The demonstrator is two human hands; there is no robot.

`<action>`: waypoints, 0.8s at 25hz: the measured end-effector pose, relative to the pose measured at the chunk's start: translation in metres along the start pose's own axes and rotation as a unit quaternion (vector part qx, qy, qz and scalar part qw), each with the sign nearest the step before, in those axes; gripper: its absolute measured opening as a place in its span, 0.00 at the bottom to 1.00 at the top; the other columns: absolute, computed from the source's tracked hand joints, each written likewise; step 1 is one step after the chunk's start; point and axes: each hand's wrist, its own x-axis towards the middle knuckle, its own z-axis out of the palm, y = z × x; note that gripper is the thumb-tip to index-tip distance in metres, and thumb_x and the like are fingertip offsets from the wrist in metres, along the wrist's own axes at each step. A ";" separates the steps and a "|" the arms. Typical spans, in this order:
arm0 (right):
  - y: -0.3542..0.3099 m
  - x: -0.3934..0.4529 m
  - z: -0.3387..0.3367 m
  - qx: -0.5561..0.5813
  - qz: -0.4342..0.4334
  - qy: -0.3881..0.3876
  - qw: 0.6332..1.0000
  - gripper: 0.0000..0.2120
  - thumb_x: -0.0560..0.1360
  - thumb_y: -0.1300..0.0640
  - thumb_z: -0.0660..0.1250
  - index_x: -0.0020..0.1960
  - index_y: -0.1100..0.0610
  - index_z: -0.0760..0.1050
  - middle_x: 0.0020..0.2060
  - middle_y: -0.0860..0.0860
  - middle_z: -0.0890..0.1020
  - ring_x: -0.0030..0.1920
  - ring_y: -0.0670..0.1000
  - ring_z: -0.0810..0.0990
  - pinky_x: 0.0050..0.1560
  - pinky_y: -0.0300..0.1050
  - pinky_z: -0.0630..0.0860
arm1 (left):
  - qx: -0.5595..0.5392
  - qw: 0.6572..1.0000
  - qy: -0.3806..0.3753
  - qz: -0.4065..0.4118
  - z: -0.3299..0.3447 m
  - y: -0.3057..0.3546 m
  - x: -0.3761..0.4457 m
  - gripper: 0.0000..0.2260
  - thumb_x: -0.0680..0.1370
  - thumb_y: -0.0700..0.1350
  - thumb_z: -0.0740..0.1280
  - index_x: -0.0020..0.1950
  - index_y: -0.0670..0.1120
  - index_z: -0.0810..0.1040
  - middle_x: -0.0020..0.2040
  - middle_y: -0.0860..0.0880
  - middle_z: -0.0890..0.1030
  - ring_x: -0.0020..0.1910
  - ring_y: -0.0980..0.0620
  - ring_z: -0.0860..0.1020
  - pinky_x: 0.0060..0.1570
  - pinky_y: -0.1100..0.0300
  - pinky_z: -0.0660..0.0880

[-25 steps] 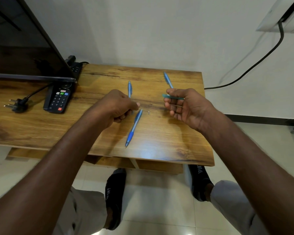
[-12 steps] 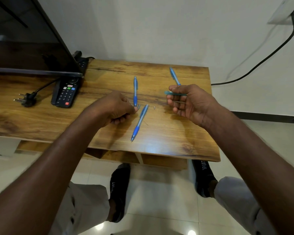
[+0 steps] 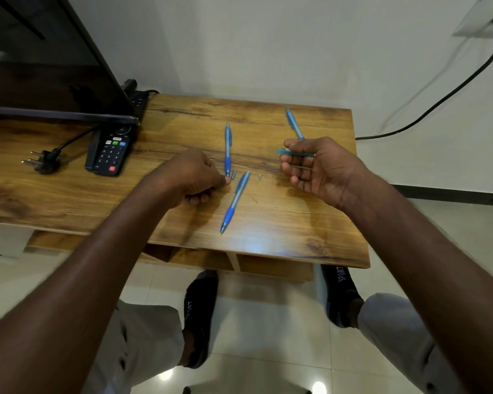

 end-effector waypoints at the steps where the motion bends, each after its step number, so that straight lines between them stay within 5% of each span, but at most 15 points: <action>1: 0.000 0.000 0.000 -0.001 0.000 0.001 1.000 0.06 0.82 0.59 0.67 0.56 0.55 0.82 0.46 0.53 0.85 0.40 0.48 0.84 0.40 0.42 0.78 | 0.001 1.000 0.001 0.001 0.000 0.000 0.000 0.07 0.80 0.46 0.73 0.49 0.43 0.83 0.37 0.46 0.81 0.32 0.52 0.76 0.30 0.59 0.71; 20: 0.000 0.000 -0.004 -0.010 -0.005 0.003 1.000 0.06 0.82 0.58 0.68 0.56 0.55 0.82 0.45 0.53 0.86 0.39 0.48 0.84 0.39 0.42 0.78 | 0.009 1.000 0.018 0.021 0.004 0.007 -0.002 0.10 0.83 0.49 0.70 0.52 0.41 0.83 0.41 0.44 0.82 0.34 0.51 0.76 0.32 0.58 0.71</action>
